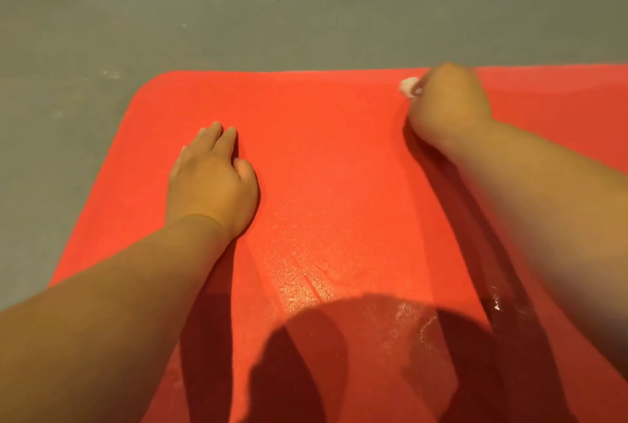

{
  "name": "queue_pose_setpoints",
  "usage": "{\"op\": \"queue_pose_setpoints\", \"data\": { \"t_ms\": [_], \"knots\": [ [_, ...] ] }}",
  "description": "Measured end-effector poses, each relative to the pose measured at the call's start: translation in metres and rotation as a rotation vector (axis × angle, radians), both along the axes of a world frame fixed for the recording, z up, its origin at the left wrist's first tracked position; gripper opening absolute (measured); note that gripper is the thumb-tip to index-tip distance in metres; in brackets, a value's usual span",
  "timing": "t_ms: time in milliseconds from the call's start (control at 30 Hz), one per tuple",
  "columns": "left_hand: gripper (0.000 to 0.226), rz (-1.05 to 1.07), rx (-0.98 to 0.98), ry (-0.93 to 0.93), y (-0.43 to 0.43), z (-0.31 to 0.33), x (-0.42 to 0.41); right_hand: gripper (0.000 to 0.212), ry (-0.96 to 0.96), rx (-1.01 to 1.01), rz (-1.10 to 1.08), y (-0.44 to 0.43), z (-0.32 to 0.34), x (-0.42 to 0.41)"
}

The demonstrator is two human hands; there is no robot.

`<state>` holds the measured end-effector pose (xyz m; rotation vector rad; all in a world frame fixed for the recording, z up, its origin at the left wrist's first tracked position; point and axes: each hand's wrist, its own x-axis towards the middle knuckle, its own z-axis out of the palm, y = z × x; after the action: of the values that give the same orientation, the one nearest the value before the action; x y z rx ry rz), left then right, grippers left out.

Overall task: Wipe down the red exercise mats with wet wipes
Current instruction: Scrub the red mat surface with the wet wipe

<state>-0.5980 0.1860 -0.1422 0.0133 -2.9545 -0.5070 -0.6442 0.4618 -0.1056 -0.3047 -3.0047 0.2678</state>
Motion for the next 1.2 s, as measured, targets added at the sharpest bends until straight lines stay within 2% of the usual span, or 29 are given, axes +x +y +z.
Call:
{"op": "queue_pose_setpoints", "data": {
  "t_ms": [33,100,233,267,300,367,433,500,600,700,767,800,900,1000,1067,1133,1200],
  "knots": [
    [0.051,0.000,-0.001,-0.009,0.001,0.000,0.000,0.026,-0.002,0.038,-0.064,0.001,0.002,-0.001],
    [0.051,-0.001,0.002,-0.016,0.002,0.002,-0.001,0.028,0.007,0.035,0.014,-0.032,-0.002,0.000],
    [0.051,-0.004,-0.012,-0.008,0.000,0.000,-0.002,0.028,0.086,-0.083,0.575,-0.129,-0.020,0.021],
    [0.050,-0.006,-0.015,-0.006,-0.001,0.000,-0.002,0.026,0.100,-0.091,0.651,-0.134,-0.019,0.024],
    [0.050,-0.007,-0.017,-0.005,-0.001,0.000,-0.002,0.025,0.119,-0.122,0.633,-0.125,-0.017,0.021],
    [0.050,0.002,-0.018,-0.005,-0.002,-0.001,-0.003,0.026,0.114,-0.169,0.388,-0.081,-0.017,0.003],
    [0.051,0.008,-0.017,-0.005,-0.002,-0.001,-0.003,0.026,0.111,-0.106,0.076,-0.023,-0.012,-0.014],
    [0.051,0.005,-0.022,-0.005,-0.001,-0.001,-0.003,0.024,0.086,-0.036,-0.077,0.012,-0.007,-0.020],
    [0.055,0.003,-0.029,-0.012,0.000,0.000,-0.003,0.025,0.080,-0.111,0.030,-0.015,-0.010,-0.031],
    [0.067,0.007,-0.039,-0.017,0.000,0.002,-0.001,0.026,0.090,-0.232,0.330,-0.092,-0.018,-0.031],
    [0.067,0.004,-0.039,-0.016,0.000,0.001,-0.002,0.026,0.101,-0.277,0.525,-0.131,-0.018,-0.023],
    [0.064,0.004,-0.040,-0.013,0.000,0.000,-0.003,0.025,0.120,-0.282,0.553,-0.137,-0.018,-0.021],
    [0.053,0.007,-0.034,-0.006,-0.001,-0.002,-0.005,0.033,0.104,-0.190,0.367,-0.098,-0.017,-0.032],
    [0.062,0.001,-0.027,-0.006,0.001,0.000,-0.004,0.040,0.089,-0.060,0.073,-0.020,-0.010,-0.037],
    [0.060,-0.005,-0.032,-0.007,0.000,0.000,-0.004,0.041,0.082,-0.048,-0.097,0.014,-0.007,-0.029],
    [0.056,-0.004,-0.038,-0.005,0.000,-0.001,-0.004,0.033,0.078,-0.096,-0.119,0.012,-0.009,-0.023],
    [0.063,0.001,-0.045,-0.008,0.000,0.000,-0.004,0.026,0.104,-0.194,0.012,-0.023,-0.014,-0.022]
  ]
}}
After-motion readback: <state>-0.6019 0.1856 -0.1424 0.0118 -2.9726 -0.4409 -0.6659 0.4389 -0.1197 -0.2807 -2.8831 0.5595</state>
